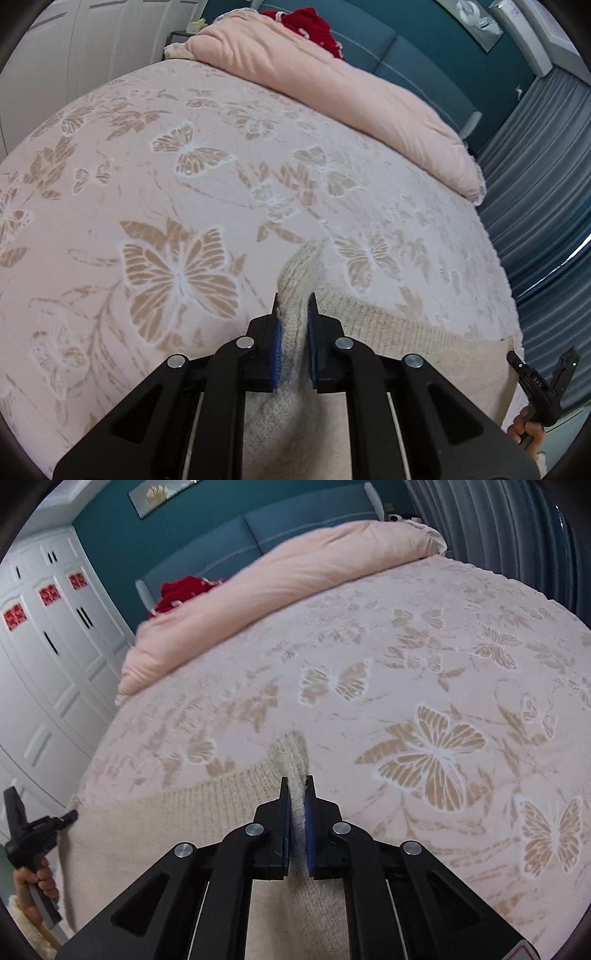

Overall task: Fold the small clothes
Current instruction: 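Fold the hem up toward the collar with both tools and release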

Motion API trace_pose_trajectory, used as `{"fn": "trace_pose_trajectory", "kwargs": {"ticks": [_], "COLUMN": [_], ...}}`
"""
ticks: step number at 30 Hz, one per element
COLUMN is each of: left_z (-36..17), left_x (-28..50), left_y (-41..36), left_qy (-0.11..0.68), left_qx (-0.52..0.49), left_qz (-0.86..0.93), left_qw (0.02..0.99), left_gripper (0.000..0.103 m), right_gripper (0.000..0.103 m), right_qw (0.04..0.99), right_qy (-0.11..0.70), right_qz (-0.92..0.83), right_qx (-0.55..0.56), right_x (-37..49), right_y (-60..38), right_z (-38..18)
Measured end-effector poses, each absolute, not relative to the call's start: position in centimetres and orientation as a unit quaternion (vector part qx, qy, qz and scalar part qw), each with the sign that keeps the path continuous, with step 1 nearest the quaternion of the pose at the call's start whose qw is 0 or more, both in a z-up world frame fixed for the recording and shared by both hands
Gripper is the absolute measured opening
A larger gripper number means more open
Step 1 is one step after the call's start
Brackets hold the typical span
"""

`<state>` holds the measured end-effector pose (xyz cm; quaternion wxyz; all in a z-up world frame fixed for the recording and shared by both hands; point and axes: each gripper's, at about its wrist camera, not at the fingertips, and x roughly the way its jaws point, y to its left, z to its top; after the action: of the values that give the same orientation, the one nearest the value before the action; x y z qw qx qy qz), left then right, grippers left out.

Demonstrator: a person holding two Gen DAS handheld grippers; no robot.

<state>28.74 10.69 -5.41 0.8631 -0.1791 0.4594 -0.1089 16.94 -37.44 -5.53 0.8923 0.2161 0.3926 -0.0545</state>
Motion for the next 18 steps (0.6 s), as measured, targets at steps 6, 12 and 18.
{"fn": "trace_pose_trajectory", "kwargs": {"ticks": [6, 12, 18], "left_z": [-10.3, -5.5, -9.4], "left_x": [27.0, 19.1, 14.2], "left_y": [10.5, 10.8, 6.8], "left_qy": [0.498, 0.418, 0.470], "left_qx": [-0.186, -0.228, -0.154], "left_qz": [-0.064, -0.081, -0.097], "left_qw": [0.844, 0.876, 0.864], "left_gripper": [0.019, 0.044, 0.044], "right_gripper": [0.014, 0.023, 0.013], "right_qw": [0.879, 0.914, 0.879], "right_qy": [0.414, 0.377, 0.463], "right_qz": [-0.098, -0.025, 0.039], "right_qx": [0.217, 0.148, 0.107], "right_x": [15.8, 10.4, 8.6], "right_y": [-36.3, -27.4, -19.5], "right_z": [-7.7, -3.8, -10.2]}}
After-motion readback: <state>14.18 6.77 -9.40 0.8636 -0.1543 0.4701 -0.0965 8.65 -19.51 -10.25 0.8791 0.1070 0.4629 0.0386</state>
